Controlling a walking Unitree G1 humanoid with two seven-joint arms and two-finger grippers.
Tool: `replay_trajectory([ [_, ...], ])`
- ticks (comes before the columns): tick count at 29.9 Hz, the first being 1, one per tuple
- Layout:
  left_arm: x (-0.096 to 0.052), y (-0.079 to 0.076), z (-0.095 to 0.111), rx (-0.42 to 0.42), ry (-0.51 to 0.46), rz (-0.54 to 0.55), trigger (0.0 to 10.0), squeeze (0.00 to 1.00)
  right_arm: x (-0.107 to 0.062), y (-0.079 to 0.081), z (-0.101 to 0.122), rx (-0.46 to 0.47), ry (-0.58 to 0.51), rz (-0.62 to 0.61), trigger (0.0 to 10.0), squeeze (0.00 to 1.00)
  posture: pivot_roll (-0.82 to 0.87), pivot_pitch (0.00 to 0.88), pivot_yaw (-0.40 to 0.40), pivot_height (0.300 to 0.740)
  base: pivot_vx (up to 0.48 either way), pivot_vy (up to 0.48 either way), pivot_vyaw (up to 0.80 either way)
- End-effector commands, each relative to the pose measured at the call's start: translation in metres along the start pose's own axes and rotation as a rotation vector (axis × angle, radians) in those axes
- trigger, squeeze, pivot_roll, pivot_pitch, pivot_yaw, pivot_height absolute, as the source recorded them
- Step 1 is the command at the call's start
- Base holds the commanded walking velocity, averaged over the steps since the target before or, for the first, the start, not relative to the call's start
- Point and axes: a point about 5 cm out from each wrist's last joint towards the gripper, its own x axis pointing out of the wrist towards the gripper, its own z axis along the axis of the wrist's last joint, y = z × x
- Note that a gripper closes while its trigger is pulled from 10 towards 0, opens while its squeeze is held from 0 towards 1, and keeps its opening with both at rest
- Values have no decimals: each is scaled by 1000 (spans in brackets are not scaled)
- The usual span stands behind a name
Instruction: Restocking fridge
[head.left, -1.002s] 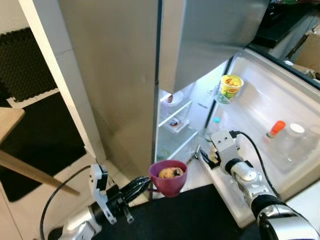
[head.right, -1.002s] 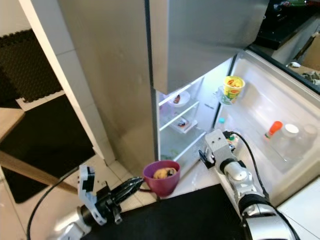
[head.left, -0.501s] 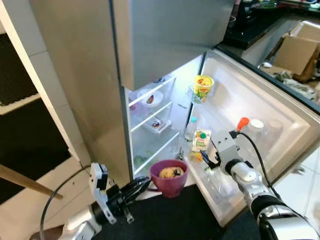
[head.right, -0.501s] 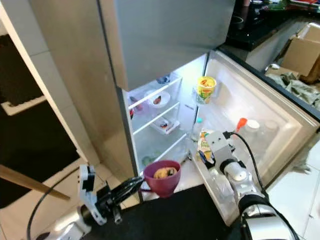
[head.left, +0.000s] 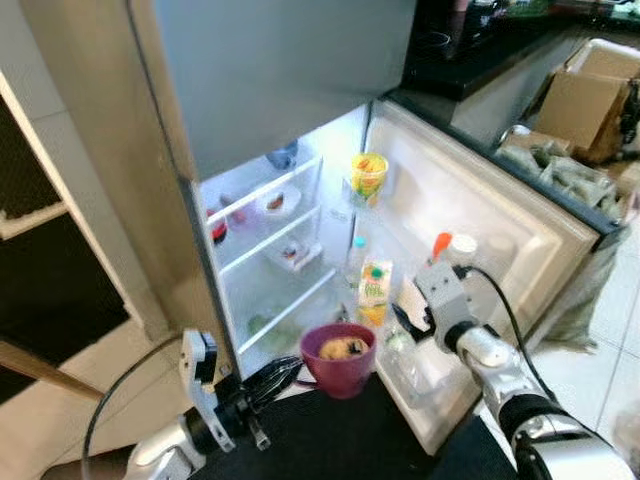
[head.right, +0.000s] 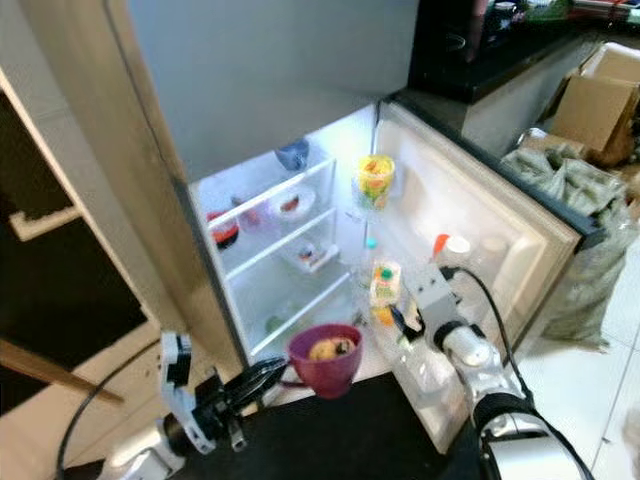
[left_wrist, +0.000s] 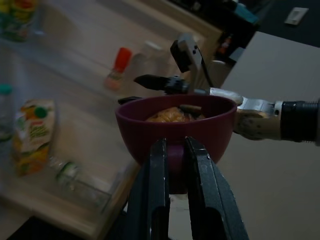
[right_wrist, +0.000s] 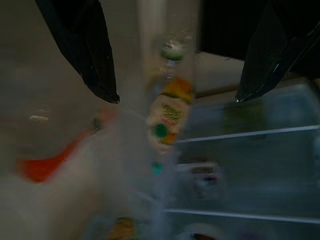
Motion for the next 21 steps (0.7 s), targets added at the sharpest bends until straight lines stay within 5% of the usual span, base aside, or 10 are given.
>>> replay_trajectory([
  [1, -2, 1, 2, 8, -16, 9, 10000, 0, -2, -11, -1, -6, 14, -68, 10000, 0, -31, 45, -8, 740, 0, 0, 0],
  [13, -1, 1, 3, 12, -22, 8, 10000, 0, -10, -58, 7, -49, 17, -270, 10000, 0, -31, 45, -10, 740, 0, 0, 0],
  [21, 1, 1, 1, 13, -22, 11, 10000, 0, -11, -50, 0, -52, 39, -246, 10000, 0, -34, 44, -12, 740, 0, 0, 0],
])
